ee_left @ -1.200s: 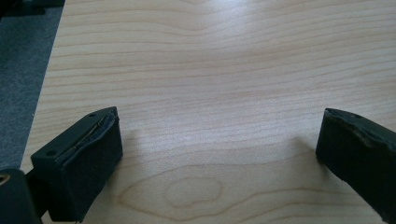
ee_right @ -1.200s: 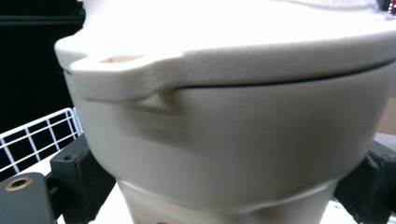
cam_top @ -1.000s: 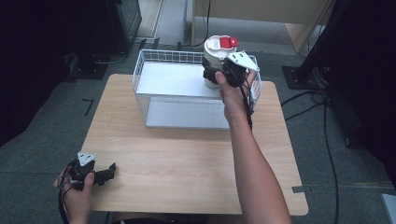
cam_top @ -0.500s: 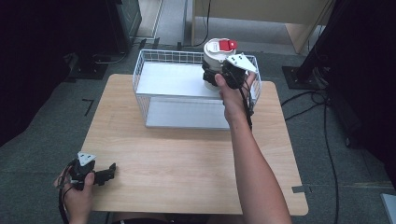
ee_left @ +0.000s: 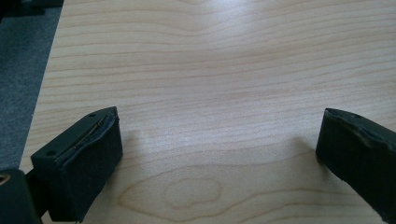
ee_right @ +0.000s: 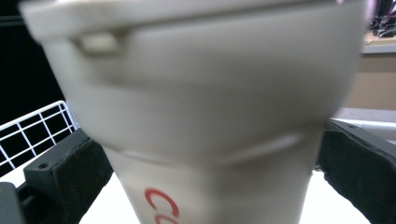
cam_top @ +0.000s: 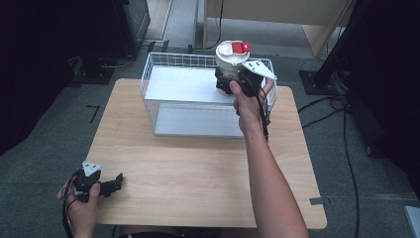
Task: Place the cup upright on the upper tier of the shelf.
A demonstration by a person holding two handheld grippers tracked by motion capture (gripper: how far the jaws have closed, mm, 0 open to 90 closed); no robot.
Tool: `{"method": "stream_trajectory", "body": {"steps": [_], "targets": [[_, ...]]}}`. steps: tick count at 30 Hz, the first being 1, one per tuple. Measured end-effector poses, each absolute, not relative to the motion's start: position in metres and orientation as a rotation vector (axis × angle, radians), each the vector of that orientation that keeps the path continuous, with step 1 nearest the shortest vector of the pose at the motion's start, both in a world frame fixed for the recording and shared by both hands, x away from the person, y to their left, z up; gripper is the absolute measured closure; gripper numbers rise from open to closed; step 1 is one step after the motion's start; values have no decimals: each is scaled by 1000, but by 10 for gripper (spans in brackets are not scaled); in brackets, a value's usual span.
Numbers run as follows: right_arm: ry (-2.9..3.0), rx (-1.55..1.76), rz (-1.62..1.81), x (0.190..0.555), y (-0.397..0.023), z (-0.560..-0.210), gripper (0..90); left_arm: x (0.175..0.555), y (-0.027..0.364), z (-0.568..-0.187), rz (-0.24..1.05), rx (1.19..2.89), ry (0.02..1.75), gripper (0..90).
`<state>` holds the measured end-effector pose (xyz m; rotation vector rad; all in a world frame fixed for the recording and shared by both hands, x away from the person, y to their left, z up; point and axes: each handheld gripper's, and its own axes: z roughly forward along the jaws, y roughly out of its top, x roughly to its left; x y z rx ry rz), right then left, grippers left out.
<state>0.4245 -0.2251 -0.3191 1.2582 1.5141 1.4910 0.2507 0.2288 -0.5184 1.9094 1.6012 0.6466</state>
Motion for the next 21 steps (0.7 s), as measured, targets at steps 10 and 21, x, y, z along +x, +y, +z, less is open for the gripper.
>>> {"method": "stream_trajectory", "body": {"steps": [10, 21], "targets": [[1522, 1262, 1479, 410, -232, -335, 0, 251, 229, -519, 647, 1910, 1600, 8], [1543, 1203, 1471, 378, -242, -354, 0, 251, 229, -518, 647, 1911, 1601, 8]]}}
